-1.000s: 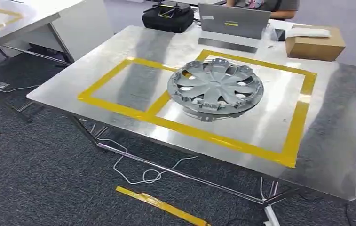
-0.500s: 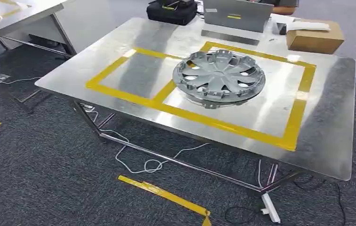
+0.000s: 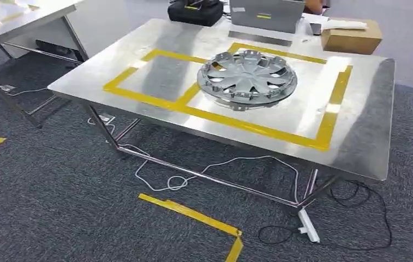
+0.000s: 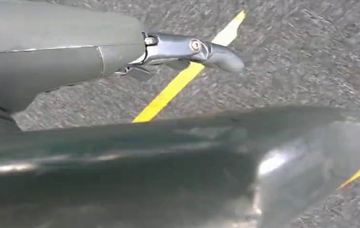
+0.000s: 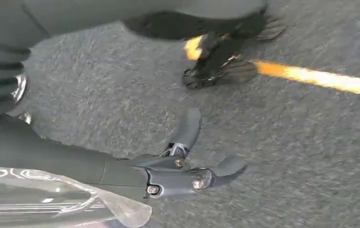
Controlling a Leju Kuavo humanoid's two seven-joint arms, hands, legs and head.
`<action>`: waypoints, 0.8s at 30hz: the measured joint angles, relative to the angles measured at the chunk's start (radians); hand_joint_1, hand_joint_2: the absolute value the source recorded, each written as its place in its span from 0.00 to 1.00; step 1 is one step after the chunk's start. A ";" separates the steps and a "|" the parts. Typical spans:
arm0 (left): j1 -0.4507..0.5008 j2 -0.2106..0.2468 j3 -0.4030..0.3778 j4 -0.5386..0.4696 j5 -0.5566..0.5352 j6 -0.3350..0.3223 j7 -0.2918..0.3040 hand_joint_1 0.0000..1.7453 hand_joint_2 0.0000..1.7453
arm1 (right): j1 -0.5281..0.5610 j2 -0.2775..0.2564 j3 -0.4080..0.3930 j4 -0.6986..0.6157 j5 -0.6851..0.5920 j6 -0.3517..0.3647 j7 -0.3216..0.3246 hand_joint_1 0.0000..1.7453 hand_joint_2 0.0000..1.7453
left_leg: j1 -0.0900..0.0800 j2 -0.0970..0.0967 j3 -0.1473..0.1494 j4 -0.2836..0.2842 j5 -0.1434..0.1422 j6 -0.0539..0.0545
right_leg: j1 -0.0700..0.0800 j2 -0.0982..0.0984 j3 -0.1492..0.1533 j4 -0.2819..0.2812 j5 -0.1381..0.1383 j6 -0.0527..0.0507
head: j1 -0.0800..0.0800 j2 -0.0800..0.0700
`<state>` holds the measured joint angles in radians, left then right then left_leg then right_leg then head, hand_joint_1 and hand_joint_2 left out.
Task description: Take the parts from the cabinet and place them on the table.
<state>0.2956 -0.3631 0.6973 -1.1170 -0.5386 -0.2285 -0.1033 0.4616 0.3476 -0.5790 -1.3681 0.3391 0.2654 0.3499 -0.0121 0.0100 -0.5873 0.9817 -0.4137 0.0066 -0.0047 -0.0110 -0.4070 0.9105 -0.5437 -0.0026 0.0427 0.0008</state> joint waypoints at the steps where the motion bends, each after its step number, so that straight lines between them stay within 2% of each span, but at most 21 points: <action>1: -0.002 0.000 0.007 0.009 -0.002 0.001 -0.004 0.00 0.00 | -0.013 -0.001 -0.008 0.017 0.005 0.010 -0.009 0.00 0.00 | 0.001 -0.004 -0.013 0.032 -0.065 -0.009 | 0.001 0.003 -0.015 0.001 0.013 -0.011 | -0.007 0.000; 2: -0.007 0.001 0.013 0.016 -0.002 0.002 -0.008 0.00 0.00 | -0.021 -0.001 -0.017 0.033 0.008 0.016 -0.020 0.00 0.00 | 0.007 -0.005 -0.026 0.094 -0.138 -0.016 | 0.001 0.000 -0.032 0.005 0.024 -0.017 | -0.011 0.000; 3: -0.012 0.002 0.019 0.022 -0.004 0.001 -0.015 0.00 0.00 | -0.029 -0.001 -0.024 0.048 0.021 0.029 -0.033 0.00 0.00 | 0.012 -0.005 -0.037 0.163 -0.196 -0.022 | 0.002 -0.001 -0.048 0.010 0.033 -0.015 | -0.010 0.000; 4: -0.020 0.005 0.027 0.032 -0.006 -0.002 -0.018 0.00 0.00 | -0.040 -0.003 -0.029 0.069 0.032 0.039 -0.048 0.00 0.00 | 0.017 -0.005 -0.045 0.238 -0.235 -0.027 | 0.002 -0.003 -0.067 0.016 0.045 -0.013 | -0.011 0.000; 5: -0.028 0.006 0.031 0.041 -0.008 -0.003 -0.021 0.00 0.00 | -0.049 -0.007 -0.032 0.085 0.042 0.044 -0.058 0.00 0.00 | 0.020 -0.005 -0.046 0.286 -0.237 -0.031 | 0.002 -0.005 -0.086 0.024 0.054 -0.012 | -0.010 0.000; 6: -0.038 0.010 0.037 0.052 -0.009 -0.004 -0.025 0.00 0.00 | -0.059 -0.013 -0.032 0.107 0.050 0.050 -0.075 0.00 0.00 | 0.025 -0.005 -0.034 0.305 -0.201 -0.035 | 0.001 -0.007 -0.101 0.034 0.065 -0.009 | -0.011 0.000; 8: -0.057 0.014 0.049 0.070 -0.009 0.000 -0.032 0.00 0.00 | -0.077 -0.024 -0.031 0.144 0.055 0.053 -0.096 0.00 0.00 | 0.035 -0.005 0.031 0.240 -0.110 -0.042 | -0.001 -0.008 -0.145 0.057 0.083 0.000 | -0.010 0.000; 9: -0.066 0.016 0.052 0.076 -0.009 0.000 -0.033 0.00 0.00 | -0.084 -0.029 -0.031 0.158 0.056 0.054 -0.102 0.00 0.00 | 0.040 -0.005 0.095 0.152 -0.092 -0.047 | -0.004 -0.007 -0.164 0.070 0.090 0.006 | -0.011 0.000; 10: -0.075 0.017 0.053 0.085 -0.009 0.000 -0.034 0.00 0.00 | -0.088 -0.037 -0.030 0.167 0.058 0.054 -0.105 0.00 0.00 | 0.043 -0.004 0.155 0.058 -0.123 -0.054 | 0.000 -0.010 -0.177 0.079 0.095 0.014 | -0.012 0.000; 11: -0.082 0.021 0.054 0.090 -0.010 0.000 -0.036 0.00 0.00 | -0.091 -0.039 -0.028 0.177 0.059 0.057 -0.110 0.00 0.00 | 0.033 -0.006 0.188 -0.010 -0.143 -0.043 | 0.001 -0.011 -0.184 0.090 0.103 0.021 | -0.010 0.000; 12: -0.090 0.023 0.055 0.101 -0.012 -0.001 -0.041 0.00 0.00 | -0.096 -0.047 -0.023 0.189 0.059 0.058 -0.115 0.00 0.00 | 0.033 -0.006 0.187 -0.024 -0.154 -0.028 | 0.000 -0.016 -0.191 0.089 0.114 0.027 | -0.008 0.000; 13: -0.097 0.027 0.056 0.109 -0.007 0.000 -0.050 0.00 0.00 | -0.101 -0.052 -0.018 0.202 0.058 0.053 -0.123 0.00 0.00 | 0.029 -0.011 0.176 -0.019 -0.150 -0.023 | -0.002 -0.018 -0.198 0.088 0.126 0.032 | -0.011 0.000; 15: -0.107 0.047 0.057 0.151 0.008 0.005 -0.066 0.00 0.00 | -0.105 -0.075 0.010 0.243 0.049 0.042 -0.134 0.00 0.00 | 0.025 -0.012 0.149 -0.019 -0.127 0.003 | -0.013 -0.018 -0.209 0.088 0.133 0.046 | -0.011 0.000; 16: -0.115 0.059 0.057 0.167 0.011 0.009 -0.070 0.00 0.00 | -0.106 -0.090 0.025 0.259 0.043 0.037 -0.137 0.00 0.00 | 0.022 -0.013 0.135 -0.018 -0.115 0.015 | -0.015 -0.007 -0.221 0.110 0.080 0.047 | -0.009 0.000; 18: -0.124 0.070 0.058 0.187 0.019 0.018 -0.074 0.00 0.00 | -0.109 -0.103 0.051 0.281 0.029 0.028 -0.139 0.00 0.00 | 0.015 -0.018 0.101 -0.018 -0.087 0.025 | -0.012 0.003 -0.249 0.224 -0.057 0.043 | -0.008 0.000; 19: -0.128 0.074 0.058 0.197 0.022 0.018 -0.076 0.00 0.00 | -0.114 -0.113 0.065 0.293 0.027 0.027 -0.140 0.00 0.00 | 0.010 -0.022 0.082 -0.018 -0.072 0.028 | -0.010 0.006 -0.260 0.294 -0.110 0.039 | -0.008 0.000; 20: -0.131 0.078 0.058 0.208 0.025 0.018 -0.077 0.00 0.00 | -0.118 -0.119 0.073 0.302 0.021 0.023 -0.140 0.00 0.00 | 0.004 -0.025 0.063 -0.016 -0.057 0.030 | -0.006 0.007 -0.258 0.356 -0.133 0.032 | -0.009 0.000; 21: -0.134 0.081 0.057 0.217 0.026 0.020 -0.079 0.00 0.00 | -0.121 -0.128 0.082 0.309 0.017 0.019 -0.140 0.00 0.00 | 0.000 -0.031 0.040 -0.014 -0.042 0.032 | -0.001 0.009 -0.248 0.391 -0.114 0.026 | -0.008 0.000; 22: -0.137 0.085 0.057 0.227 0.032 0.026 -0.081 0.00 0.00 | -0.122 -0.138 0.094 0.317 0.002 0.010 -0.140 0.00 0.00 | -0.003 -0.036 0.020 -0.011 -0.027 0.032 | 0.007 0.010 -0.224 0.391 -0.066 0.018 | -0.009 0.000; 23: -0.139 0.087 0.056 0.235 0.039 0.031 -0.082 0.00 0.00 | -0.123 -0.147 0.105 0.321 -0.010 0.001 -0.139 0.00 0.00 | -0.004 -0.045 -0.002 -0.006 -0.014 0.031 | 0.016 0.012 -0.189 0.367 -0.011 0.009 | -0.008 0.000; 24: -0.141 0.090 0.053 0.239 0.046 0.037 -0.082 0.00 0.00 | -0.123 -0.153 0.119 0.325 -0.026 -0.009 -0.137 0.00 0.00 | -0.006 -0.053 -0.017 -0.003 -0.003 0.030 | 0.022 0.019 -0.146 0.322 0.021 0.001 | -0.008 0.000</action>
<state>0.1543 -0.2736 0.7508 -0.8778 -0.4922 -0.1916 -0.1858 0.3385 0.1942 -0.4605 -1.0433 0.3133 0.2568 0.2128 -0.0183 -0.0434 -0.6045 0.9792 -0.4170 0.0361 0.0170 0.0080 -0.5526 1.2324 -0.5223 -0.0020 0.0343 0.0008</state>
